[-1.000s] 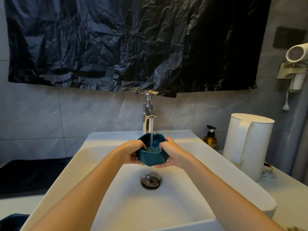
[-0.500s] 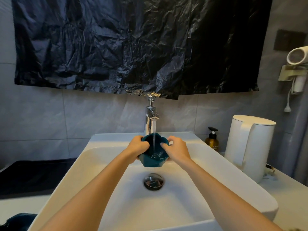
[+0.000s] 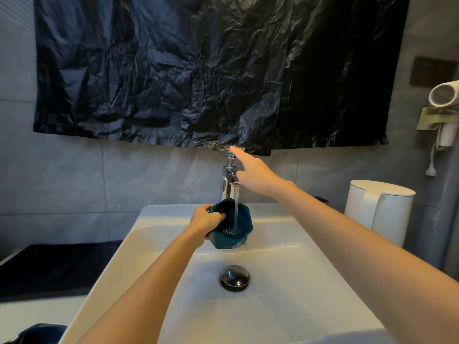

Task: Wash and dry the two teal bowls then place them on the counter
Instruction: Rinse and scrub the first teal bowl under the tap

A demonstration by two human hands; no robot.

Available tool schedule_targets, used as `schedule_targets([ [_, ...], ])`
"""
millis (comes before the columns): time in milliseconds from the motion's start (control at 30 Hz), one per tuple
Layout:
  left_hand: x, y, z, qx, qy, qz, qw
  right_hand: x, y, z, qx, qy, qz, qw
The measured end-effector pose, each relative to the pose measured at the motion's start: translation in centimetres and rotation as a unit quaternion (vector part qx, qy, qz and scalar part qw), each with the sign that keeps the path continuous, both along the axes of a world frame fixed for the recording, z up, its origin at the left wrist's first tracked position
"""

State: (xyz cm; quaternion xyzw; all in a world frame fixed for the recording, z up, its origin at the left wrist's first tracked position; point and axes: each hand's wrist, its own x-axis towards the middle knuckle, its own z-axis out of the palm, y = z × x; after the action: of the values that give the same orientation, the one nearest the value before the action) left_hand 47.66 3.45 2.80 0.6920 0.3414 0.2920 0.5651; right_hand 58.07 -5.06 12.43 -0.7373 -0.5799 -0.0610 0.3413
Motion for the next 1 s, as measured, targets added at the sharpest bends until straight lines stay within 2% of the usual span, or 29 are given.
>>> schedule_targets([
  [167, 0.0, 0.2, -0.1, -0.002, -0.002, -0.005, 1.0, 0.0, -0.1, -1.1, 0.058, -0.065, -0.037, 0.995],
  [267, 0.0, 0.2, -0.2, 0.004, -0.002, -0.006, 1.0, 0.4, -0.5, -2.1, 0.05, -0.099, -0.024, 0.994],
  [400, 0.1, 0.0, -0.3, 0.018, 0.006, -0.016, 1.0, 0.6, -1.0, -2.8, 0.056, 0.001, 0.034, 0.998],
  [500, 0.3, 0.0, -0.3, 0.055, 0.025, -0.028, 0.998, 1.1, -2.0, -5.3, 0.13, 0.095, -0.018, 0.987],
  [567, 0.6, -0.1, -0.6, 0.107, 0.051, -0.027, 0.993, 1.8, -2.9, -7.5, 0.057, 0.206, -0.039, 0.976],
  [633, 0.8, -0.3, -0.7, 0.174, 0.09, -0.017, 0.98, 2.0, -3.7, -9.2, -0.106, 0.301, -0.025, 0.947],
  [667, 0.8, -0.6, -0.8, 0.208, 0.11, -0.015, 0.972, 2.0, -4.0, -9.9, -0.162, 0.31, -0.014, 0.937],
  [733, 1.0, -1.1, -0.9, 0.269, 0.132, -0.023, 0.954, 1.8, -4.0, -11.0, -0.183, 0.304, -0.015, 0.935],
  [833, 1.1, -1.7, -1.3, 0.335, 0.114, -0.057, 0.934, 2.0, -3.8, -11.9, -0.138, 0.318, -0.035, 0.937],
  [900, 1.0, -1.9, -1.6, 0.375, 0.088, -0.084, 0.919, 2.4, -3.9, -12.3, -0.122, 0.279, -0.031, 0.952],
  [1000, 0.8, -1.8, -1.9, 0.443, 0.067, -0.122, 0.886, 3.3, -4.3, -12.7, -0.048, 0.17, -0.049, 0.983],
])
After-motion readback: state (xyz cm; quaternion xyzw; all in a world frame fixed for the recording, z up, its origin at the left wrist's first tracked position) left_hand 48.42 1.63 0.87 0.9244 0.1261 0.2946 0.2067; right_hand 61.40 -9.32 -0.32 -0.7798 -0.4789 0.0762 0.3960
